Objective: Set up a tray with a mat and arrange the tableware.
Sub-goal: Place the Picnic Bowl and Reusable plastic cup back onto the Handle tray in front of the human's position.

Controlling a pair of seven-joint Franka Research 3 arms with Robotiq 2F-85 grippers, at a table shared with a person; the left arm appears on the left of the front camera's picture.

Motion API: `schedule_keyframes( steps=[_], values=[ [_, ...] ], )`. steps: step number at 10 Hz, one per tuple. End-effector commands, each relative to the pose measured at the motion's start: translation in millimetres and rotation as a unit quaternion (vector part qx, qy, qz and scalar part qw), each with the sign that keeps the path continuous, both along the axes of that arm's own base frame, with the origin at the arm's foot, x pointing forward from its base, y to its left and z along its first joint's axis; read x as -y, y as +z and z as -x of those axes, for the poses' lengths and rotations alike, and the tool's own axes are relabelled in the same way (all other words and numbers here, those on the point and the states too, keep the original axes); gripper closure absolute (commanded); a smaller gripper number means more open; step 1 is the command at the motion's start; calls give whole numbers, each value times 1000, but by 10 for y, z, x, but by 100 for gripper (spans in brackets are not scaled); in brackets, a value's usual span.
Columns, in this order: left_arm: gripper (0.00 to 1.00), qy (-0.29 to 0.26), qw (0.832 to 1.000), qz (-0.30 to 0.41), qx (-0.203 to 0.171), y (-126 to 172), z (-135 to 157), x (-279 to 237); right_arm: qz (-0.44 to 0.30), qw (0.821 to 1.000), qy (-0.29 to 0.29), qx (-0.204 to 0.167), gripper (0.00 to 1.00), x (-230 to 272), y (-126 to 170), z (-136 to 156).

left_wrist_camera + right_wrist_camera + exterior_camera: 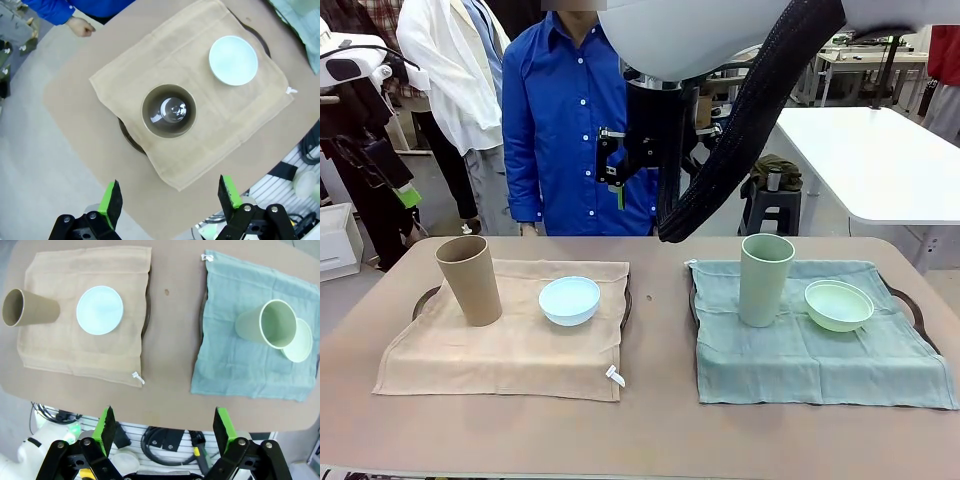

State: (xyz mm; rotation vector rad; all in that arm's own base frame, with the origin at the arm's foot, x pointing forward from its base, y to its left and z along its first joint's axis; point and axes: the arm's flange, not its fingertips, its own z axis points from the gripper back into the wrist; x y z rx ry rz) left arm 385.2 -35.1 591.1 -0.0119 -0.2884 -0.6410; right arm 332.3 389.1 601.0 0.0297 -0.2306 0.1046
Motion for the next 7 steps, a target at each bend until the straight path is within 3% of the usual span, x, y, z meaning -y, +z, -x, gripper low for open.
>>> schedule_keyframes(
  steps=[1, 3, 4, 7],
  values=[
    [0, -7, 1000, -7, 8, -11, 0, -17, -2, 1000, 2, 2, 0, 20, -2, 12],
    [0, -7, 1000, -7, 8, -11, 0, -17, 0, 1000, 0, 0, 0, 0, 0, 0],
    [0, 0, 1000, 0, 0, 0, 0, 1, -5, 1000, 26, -3, 0, 198, -64, -93],
    [0, 70, 991, 100, -55, -114, -32, -2, -81, 997, -3, -8, 0, 1169, 58, -273]
  ],
)
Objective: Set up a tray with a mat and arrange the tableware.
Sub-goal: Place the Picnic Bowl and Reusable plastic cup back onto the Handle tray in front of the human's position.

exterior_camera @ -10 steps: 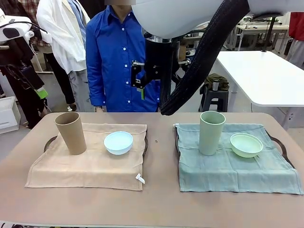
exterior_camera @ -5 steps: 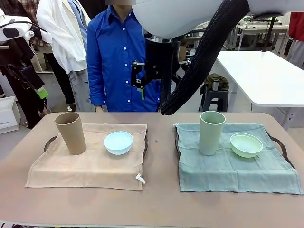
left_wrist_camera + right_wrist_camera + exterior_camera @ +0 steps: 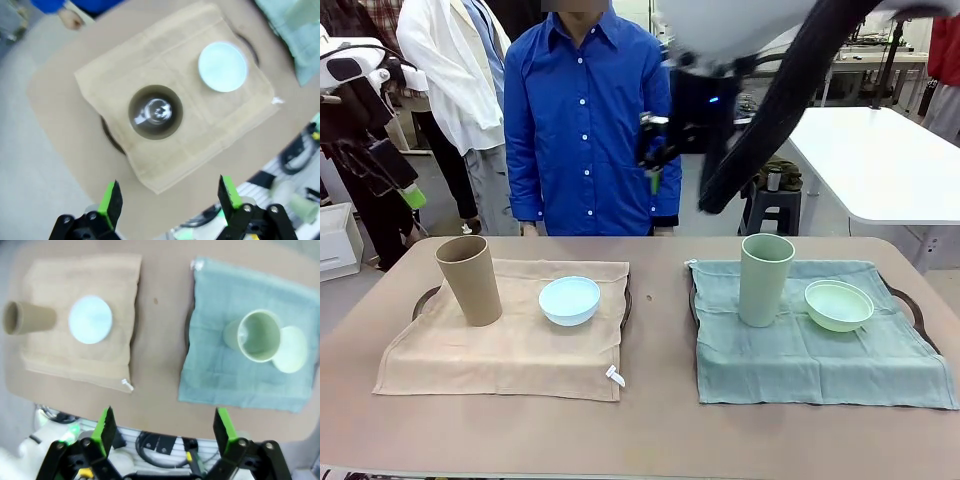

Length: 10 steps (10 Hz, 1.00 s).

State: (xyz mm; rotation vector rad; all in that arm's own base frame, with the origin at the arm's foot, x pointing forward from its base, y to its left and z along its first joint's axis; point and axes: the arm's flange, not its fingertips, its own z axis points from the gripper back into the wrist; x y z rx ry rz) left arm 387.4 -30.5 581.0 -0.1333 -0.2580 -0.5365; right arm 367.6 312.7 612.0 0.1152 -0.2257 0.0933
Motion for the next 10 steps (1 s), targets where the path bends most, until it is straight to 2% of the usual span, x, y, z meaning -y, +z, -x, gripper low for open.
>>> schedule_keyframes(
  steps=[1, 2, 4, 7, 9, 10],
  values=[
    [0, 34, 997, 66, -36, -43, -30, 89, -64, 998, -13, 2, 0, 736, 34, 45],
    [0, 37, 992, 105, -63, -60, -36, 124, -101, 995, -20, 2, 0, 1065, 128, 74],
    [0, 55, 975, 202, -78, -21, -143, -102, -188, 982, -24, 0, 0, 1743, 221, 159],
    [0, 97, 942, 305, -102, -30, -239, -694, -282, 958, -55, -16, 0, 2705, -89, 396],
    [0, 116, 921, 351, -123, -82, -300, -995, -287, 956, -48, -33, 0, 3051, -390, 527],
    [0, 118, 921, 350, -124, -127, -259, -1096, -288, 955, -63, -36, 0, 3138, -468, 562]
  ],
)
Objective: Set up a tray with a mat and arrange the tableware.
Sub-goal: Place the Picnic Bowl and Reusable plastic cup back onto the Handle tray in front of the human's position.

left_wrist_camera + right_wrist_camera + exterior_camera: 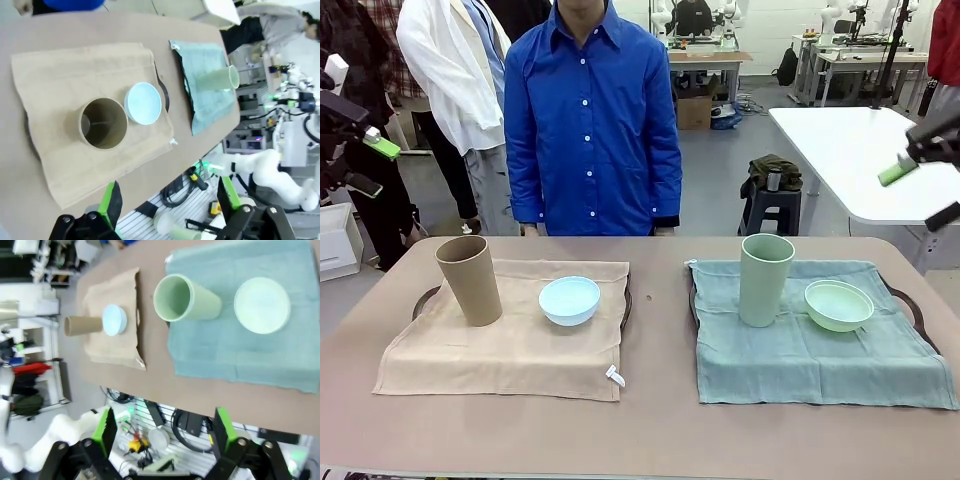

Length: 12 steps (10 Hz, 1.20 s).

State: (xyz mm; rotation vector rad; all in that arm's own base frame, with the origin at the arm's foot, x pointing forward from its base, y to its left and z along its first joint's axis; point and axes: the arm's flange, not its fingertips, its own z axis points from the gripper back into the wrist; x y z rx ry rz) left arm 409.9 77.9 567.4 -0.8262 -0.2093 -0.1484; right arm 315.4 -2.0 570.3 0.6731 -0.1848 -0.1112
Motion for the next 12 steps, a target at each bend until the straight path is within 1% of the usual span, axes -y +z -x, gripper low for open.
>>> schedule_keyframes(
  steps=[1, 4, 5, 6, 7, 8, 9, 10, 11, 12],
  values=[
    [0, -7, 1000, -15, 9, 58, 22, 124, 3, 1000, 1, 9, 0, -135, 152, -55],
    [0, -7, 1000, -15, 9, 58, 22, 124, 3, 1000, 1, 9, 0, -135, 152, -55],
    [0, -8, 1000, -9, 2, 25, 1, 88, 11, 1000, 1, 10, 0, -82, 103, -5],
    [0, 33, 996, 73, -40, 27, -53, -23, -49, 997, 48, -27, 0, 91, 50, -114],
    [0, 34, 986, 145, -74, -24, -14, -195, -96, 992, 63, -57, 0, 418, -65, -193],
    [0, 55, 970, 201, -122, -113, 52, -371, -119, 988, 62, -74, 0, 700, -189, -234],
    [0, 72, 956, 237, -159, -236, 99, -559, -142, 983, 79, -83, 0, 961, -300, -256],
    [0, 79, 948, 254, -175, -322, 167, -713, -165, 979, 82, -81, 0, 1139, -404, -220],
    [0, 79, 946, 255, -186, -413, 218, -830, -179, 978, 72, -77, 0, 1288, -501, -166],
    [0, 76, 953, 229, -184, -510, 251, -892, -193, 978, 46, -69, 0, 1391, -600, -129]
  ],
)
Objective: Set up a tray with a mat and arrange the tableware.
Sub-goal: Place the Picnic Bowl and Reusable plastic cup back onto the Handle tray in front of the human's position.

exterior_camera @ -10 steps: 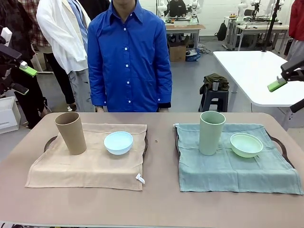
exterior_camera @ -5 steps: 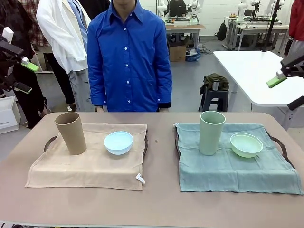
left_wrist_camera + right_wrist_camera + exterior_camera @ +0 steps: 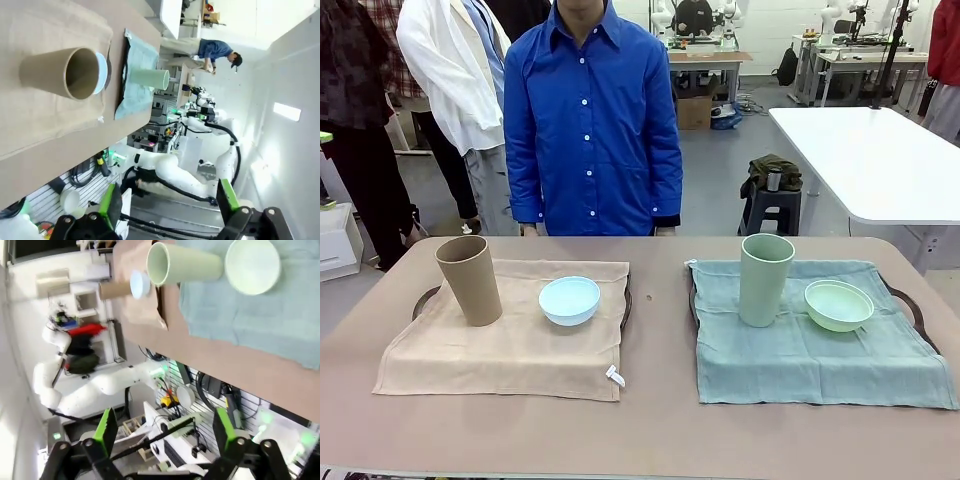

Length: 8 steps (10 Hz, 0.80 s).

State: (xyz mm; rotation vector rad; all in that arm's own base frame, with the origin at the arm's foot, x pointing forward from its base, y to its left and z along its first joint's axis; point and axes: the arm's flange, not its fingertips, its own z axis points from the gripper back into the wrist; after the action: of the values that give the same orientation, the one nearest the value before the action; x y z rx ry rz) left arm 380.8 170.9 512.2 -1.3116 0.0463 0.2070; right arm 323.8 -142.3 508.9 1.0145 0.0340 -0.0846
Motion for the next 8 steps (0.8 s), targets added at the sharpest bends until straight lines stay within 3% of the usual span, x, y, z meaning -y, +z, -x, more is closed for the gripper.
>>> schedule_keyframes(
  steps=[1, 5, 6, 7, 8],
  values=[
    [0, -4, 999, -41, -2, -64, 1, 16, -30, 998, -57, 12, 0, 52, -92, -20],
    [0, -6, 997, -77, 32, -130, -10, 134, -31, 990, -137, 31, 0, 193, -224, 19],
    [0, -7, 995, -85, 48, -114, 27, 161, -34, 994, -100, 10, 0, 278, -203, 25],
    [0, -6, 998, -58, 12, -122, -69, 59, -34, 994, -100, 10, 0, 278, -203, 25],
    [0, -6, 998, -58, 12, -122, -69, 59, -34, 994, -100, 10, 0, 278, -203, 25]
  ],
)
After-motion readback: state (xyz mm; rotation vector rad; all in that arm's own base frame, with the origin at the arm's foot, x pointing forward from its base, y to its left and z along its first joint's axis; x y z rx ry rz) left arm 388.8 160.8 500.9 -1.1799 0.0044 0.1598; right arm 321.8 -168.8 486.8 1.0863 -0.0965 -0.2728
